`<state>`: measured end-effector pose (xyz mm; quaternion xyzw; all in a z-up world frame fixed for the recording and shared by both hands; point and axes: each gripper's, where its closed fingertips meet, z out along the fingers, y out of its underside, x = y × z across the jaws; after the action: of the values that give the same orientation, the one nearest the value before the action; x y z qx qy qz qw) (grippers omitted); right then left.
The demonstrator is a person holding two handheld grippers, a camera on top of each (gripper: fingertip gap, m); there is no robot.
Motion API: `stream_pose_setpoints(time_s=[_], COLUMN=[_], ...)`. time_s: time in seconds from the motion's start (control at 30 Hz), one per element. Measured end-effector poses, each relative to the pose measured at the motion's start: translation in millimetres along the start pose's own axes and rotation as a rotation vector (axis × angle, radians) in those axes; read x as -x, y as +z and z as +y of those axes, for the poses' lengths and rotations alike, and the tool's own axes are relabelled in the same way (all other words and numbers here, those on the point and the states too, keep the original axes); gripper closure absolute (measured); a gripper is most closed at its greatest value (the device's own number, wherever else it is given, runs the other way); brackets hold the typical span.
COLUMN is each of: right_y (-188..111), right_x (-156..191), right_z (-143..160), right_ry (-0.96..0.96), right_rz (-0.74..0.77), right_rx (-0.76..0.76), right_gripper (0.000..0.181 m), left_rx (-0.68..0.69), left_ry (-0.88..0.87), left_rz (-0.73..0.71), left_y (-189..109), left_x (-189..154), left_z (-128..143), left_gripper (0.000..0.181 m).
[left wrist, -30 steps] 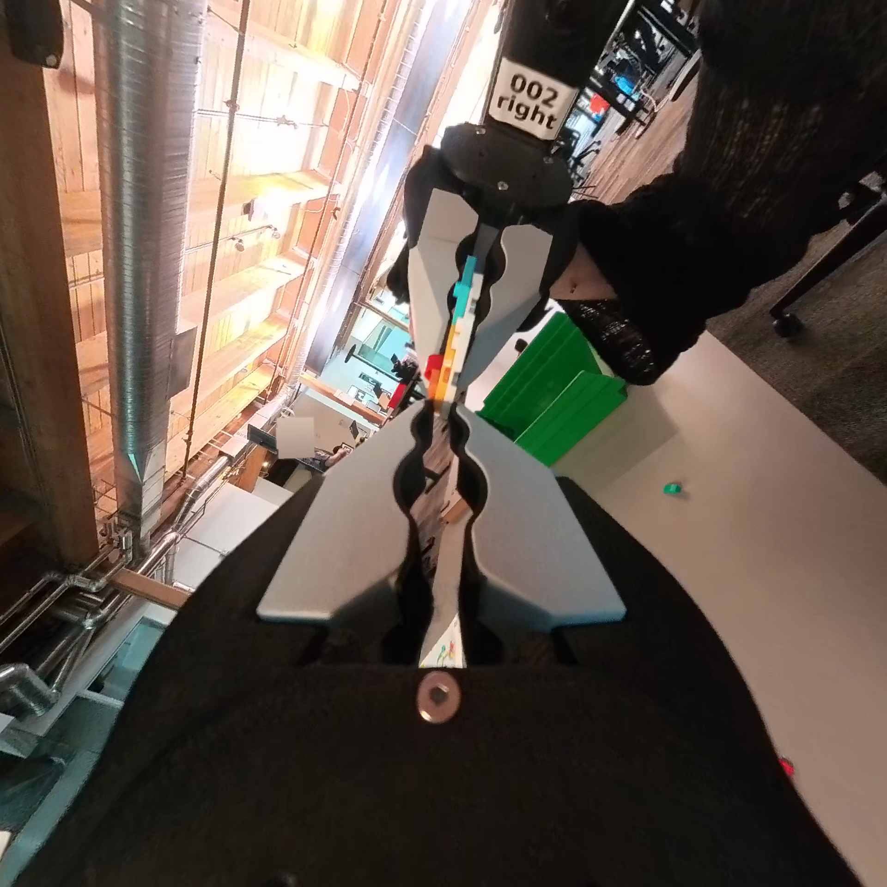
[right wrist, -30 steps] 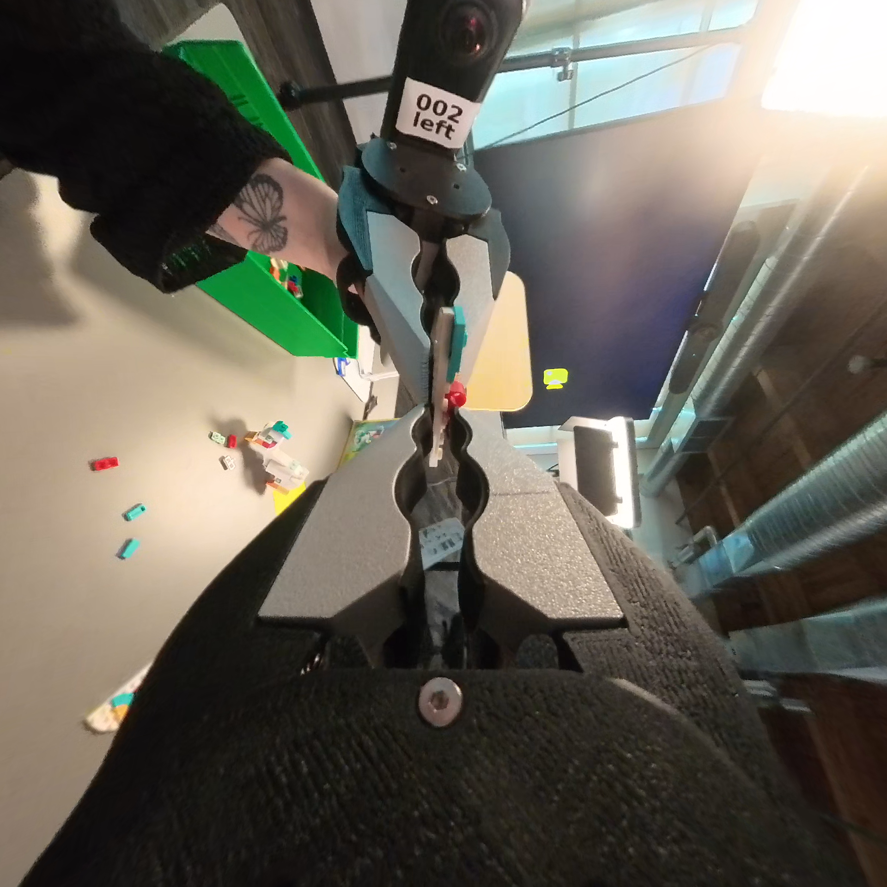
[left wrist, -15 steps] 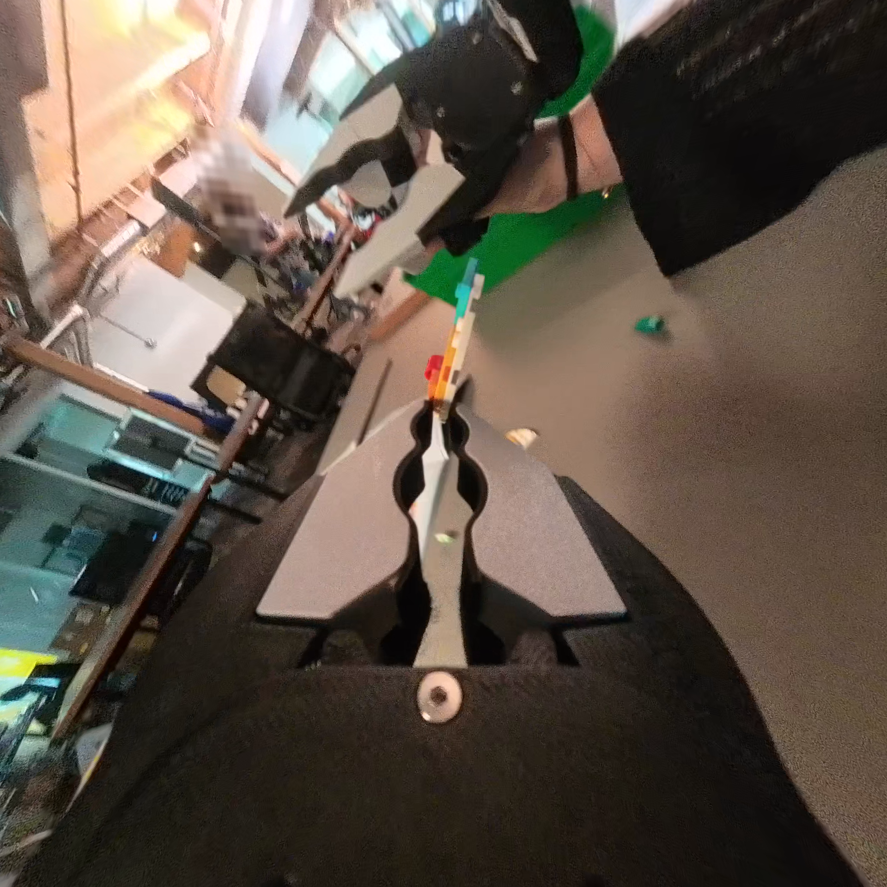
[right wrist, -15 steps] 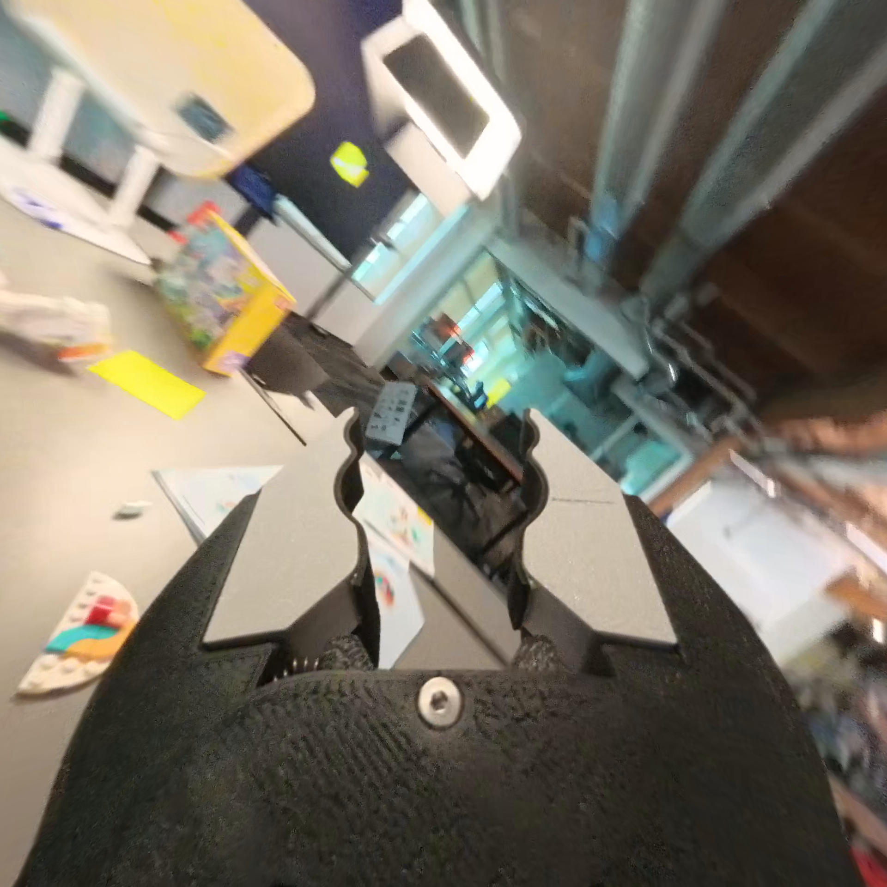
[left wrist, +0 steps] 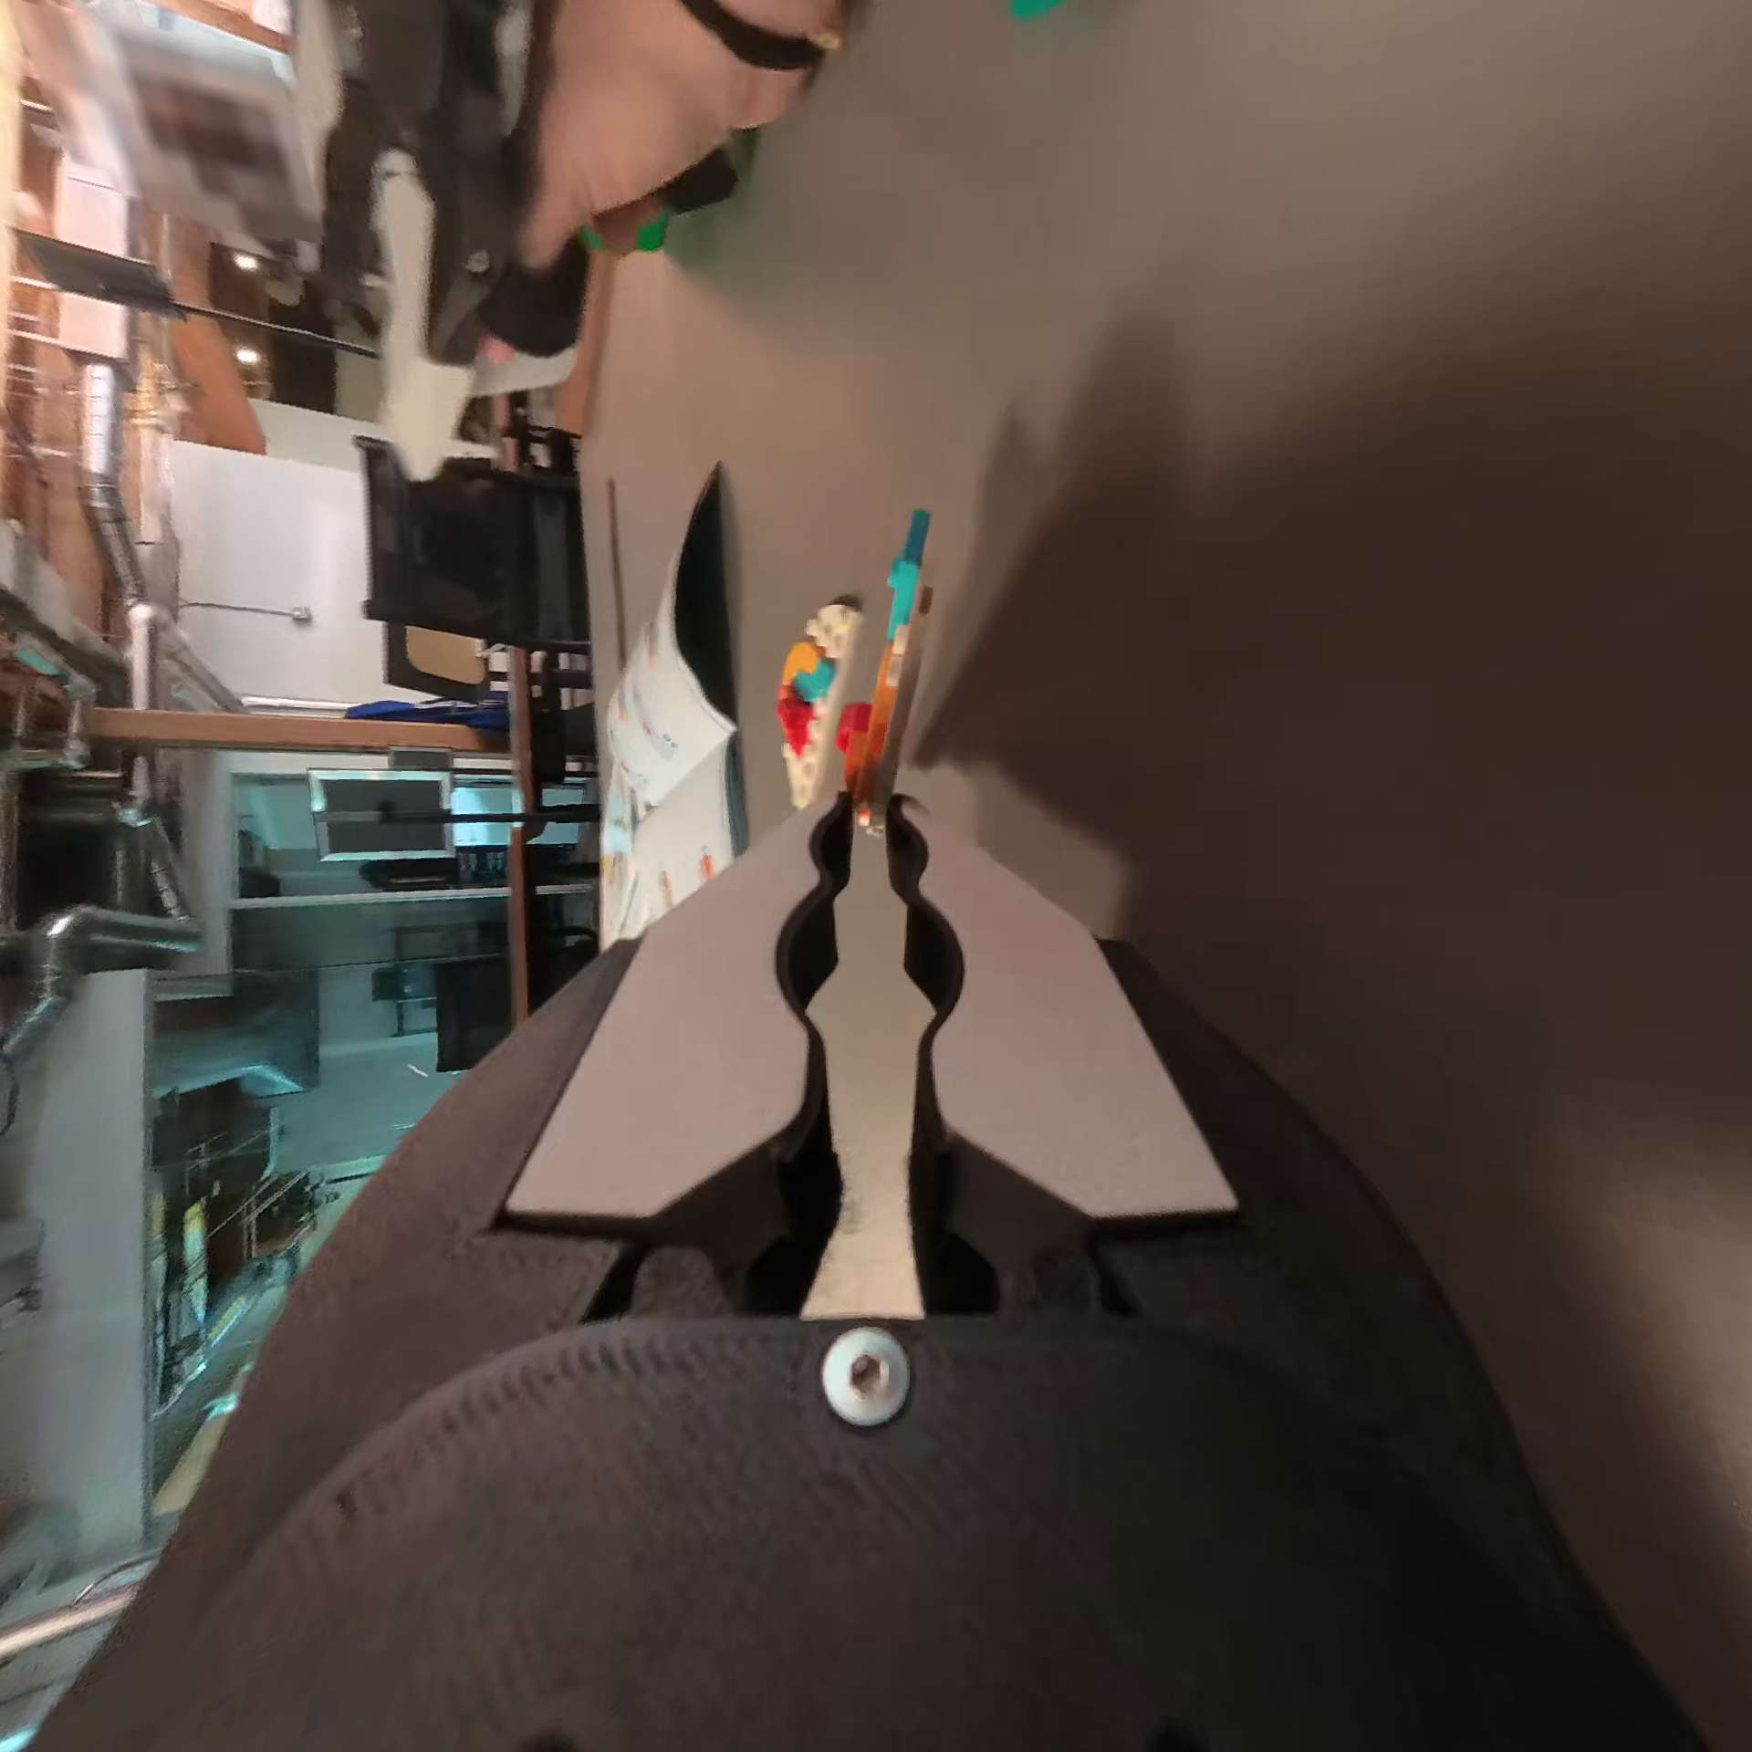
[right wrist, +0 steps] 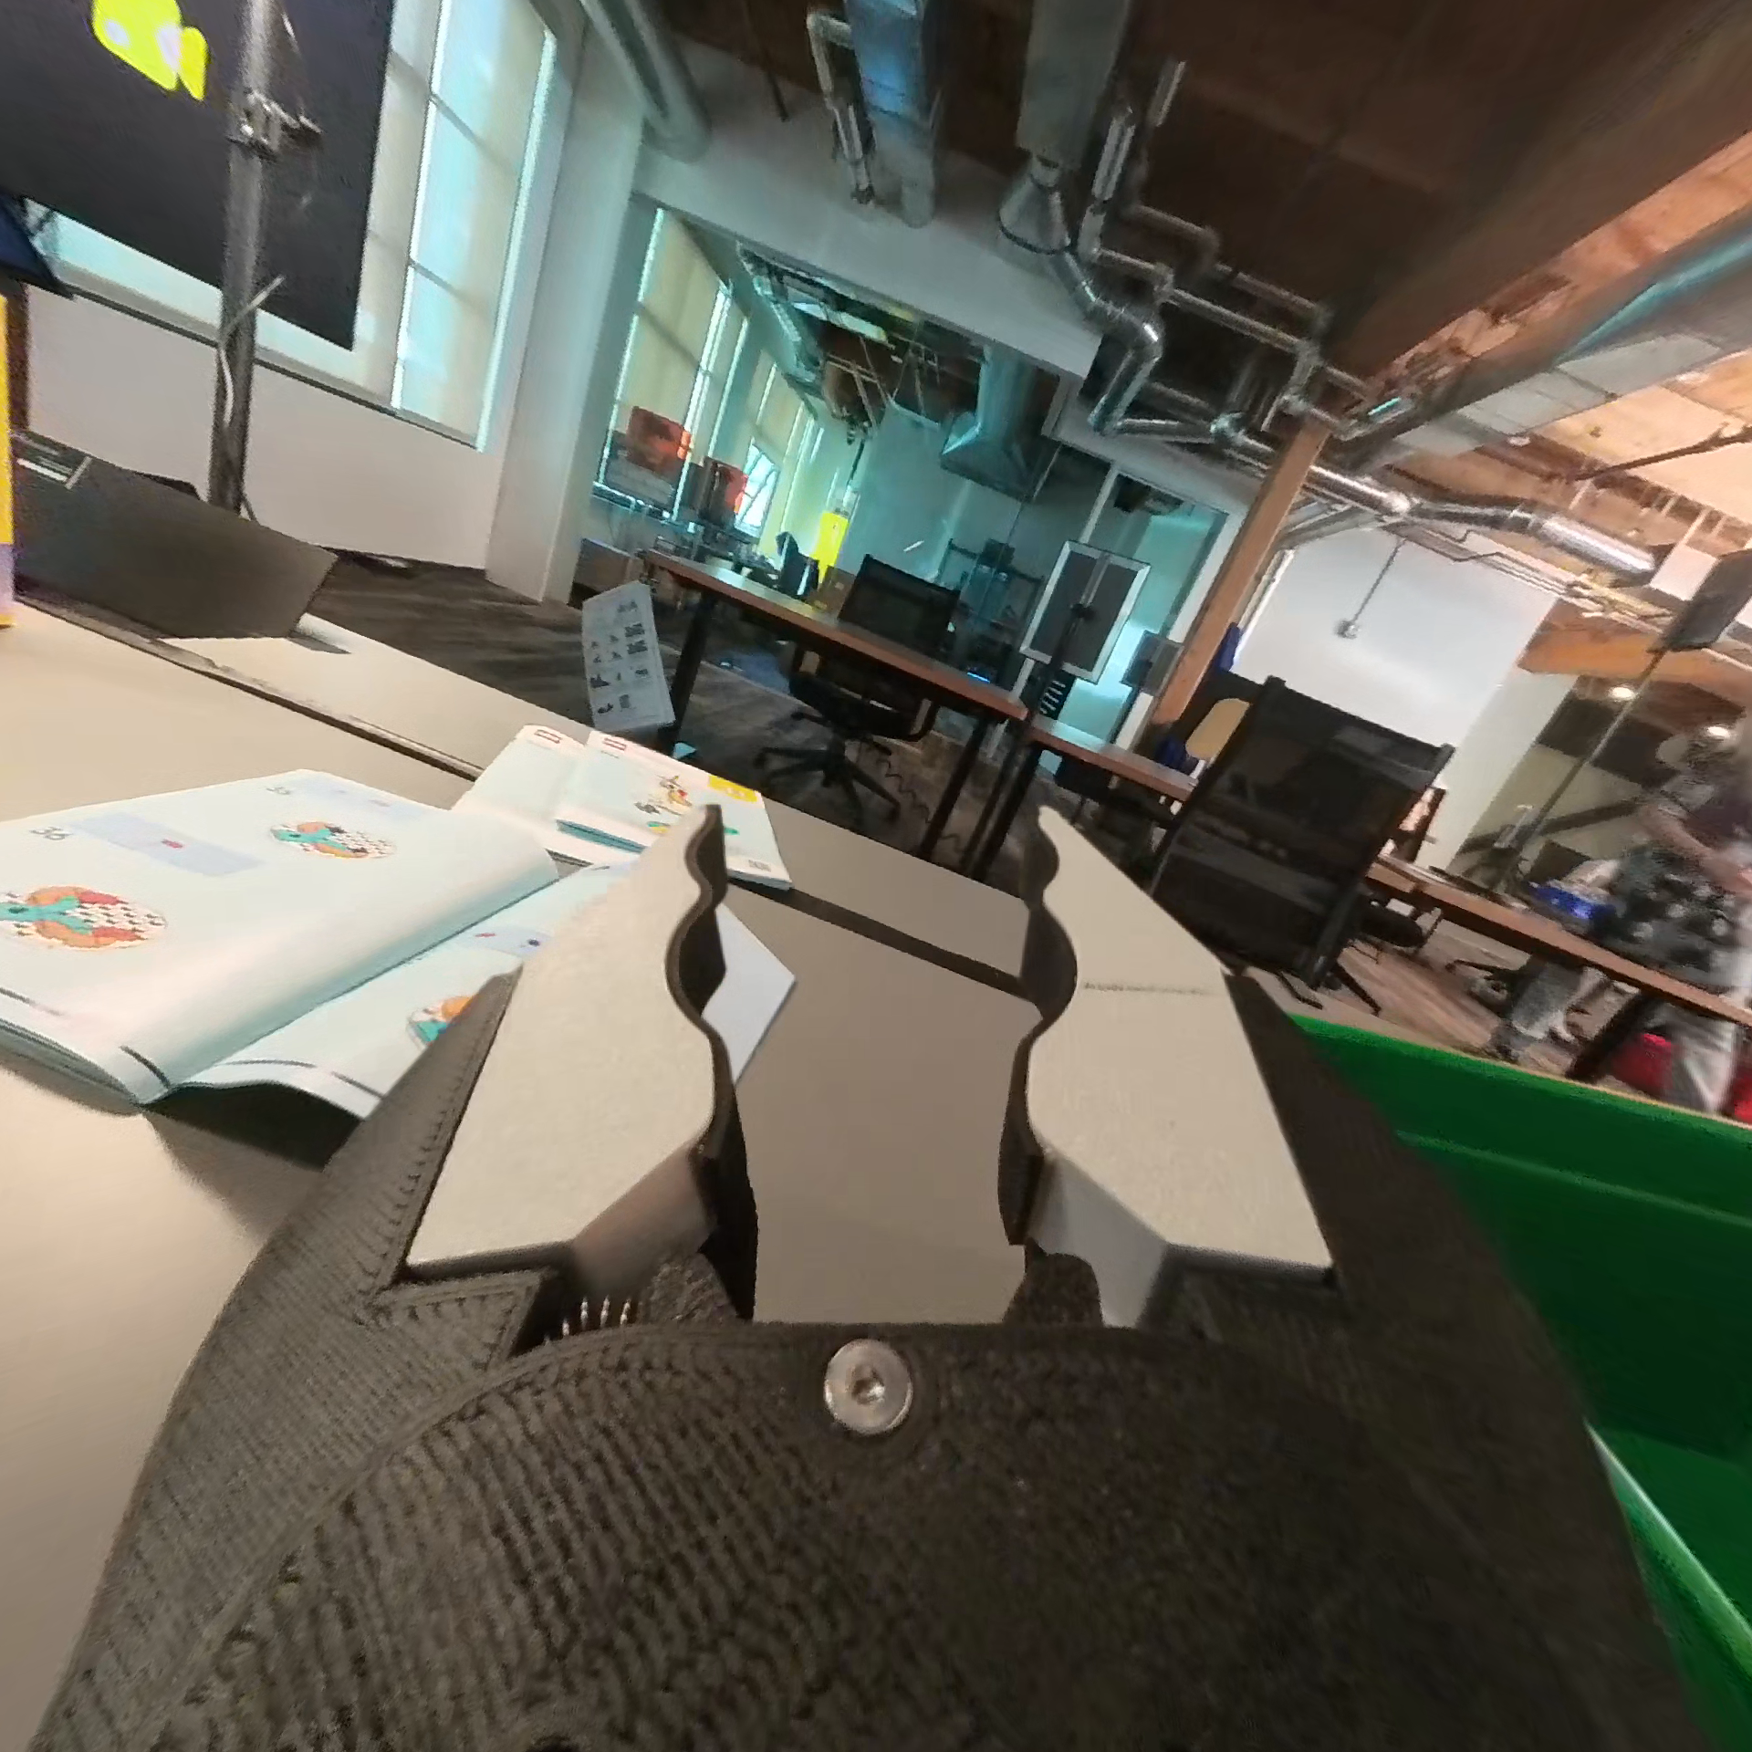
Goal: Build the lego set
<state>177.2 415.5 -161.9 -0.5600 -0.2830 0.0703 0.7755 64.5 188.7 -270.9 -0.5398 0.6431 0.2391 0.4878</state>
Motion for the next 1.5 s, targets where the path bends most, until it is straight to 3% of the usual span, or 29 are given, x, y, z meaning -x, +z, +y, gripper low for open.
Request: stream_pose_setpoints(time_s=[0.03, 0.43, 0.57, 0.67, 0.8, 0.93, 1.17, 1.33, 1.5], right_y=[0, 0, 0, 0, -2, -5, -11, -16, -23], right_x=[2, 17, 19, 22, 27, 29, 32, 31, 21], right_z=[0, -2, -3, -4, -9, -14, -20, -22, -22], right_ry=[-0.001, 0.051, 0.06, 0.06, 0.058, 0.038, -0.003, -0.017, 0.006], right_rz=[-0.009, -0.09, -0.105, -0.124, -0.15, -0.159, -0.156, -0.145, -0.104], right_rx=[-0.006, -0.018, -0.031, -0.035, -0.065, -0.095, -0.121, -0.13, -0.126], right_gripper=[0.12, 0.123, 0.124, 0.124, 0.125, 0.126, 0.129, 0.131, 0.133], left_rx=[0.003, 0.002, -0.038, -0.082, -0.141, -0.256, -0.437, -0.461, -0.402], left_ry=[-0.001, -0.108, -0.244, -0.441, -0.592, -0.759, -1.135, -1.199, -1.187], left_rz=[0.013, 0.122, 0.218, 0.337, 0.34, 0.187, -0.292, -0.574, -0.736], left_y=[1, -12, -22, -28, -35, -42, -73, -108, -130], left_x=[-3, -16, -17, -17, -2, 35, 112, 138, 147], left_z=[0, 1, -2, -3, 2, 9, 69, 109, 138], left_gripper=[0.175, 0.164, 0.151, 0.136, 0.129, 0.131, 0.13, 0.129, 0.129])
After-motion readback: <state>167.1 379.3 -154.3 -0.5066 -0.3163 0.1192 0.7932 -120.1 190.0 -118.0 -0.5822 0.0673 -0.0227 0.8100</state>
